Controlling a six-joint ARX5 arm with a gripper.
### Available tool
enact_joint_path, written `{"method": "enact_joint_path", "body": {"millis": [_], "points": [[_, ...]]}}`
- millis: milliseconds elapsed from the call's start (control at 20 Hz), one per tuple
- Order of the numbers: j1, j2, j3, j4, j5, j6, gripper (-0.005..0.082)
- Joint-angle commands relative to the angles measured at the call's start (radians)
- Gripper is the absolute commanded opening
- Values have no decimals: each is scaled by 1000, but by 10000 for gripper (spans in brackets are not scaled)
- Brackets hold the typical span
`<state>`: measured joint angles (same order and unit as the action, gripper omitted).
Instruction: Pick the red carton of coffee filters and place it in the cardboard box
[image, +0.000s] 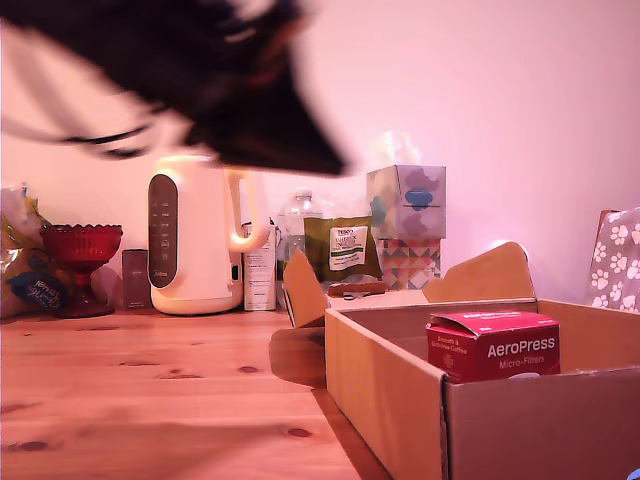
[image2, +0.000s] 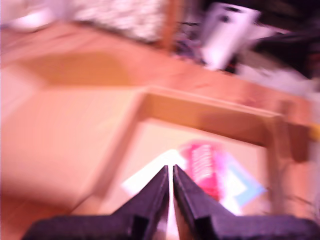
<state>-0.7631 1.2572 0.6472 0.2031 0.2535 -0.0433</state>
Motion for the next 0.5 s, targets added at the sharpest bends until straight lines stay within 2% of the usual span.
{"method": "enact_joint_path", "body": {"millis": [0,150,450], "points": [[29,-60,-43,30,0,-14,-23],[114,-164,-128,60,-1,-74,-23],[324,-413,-247,4,-1,-100,-23]]}}
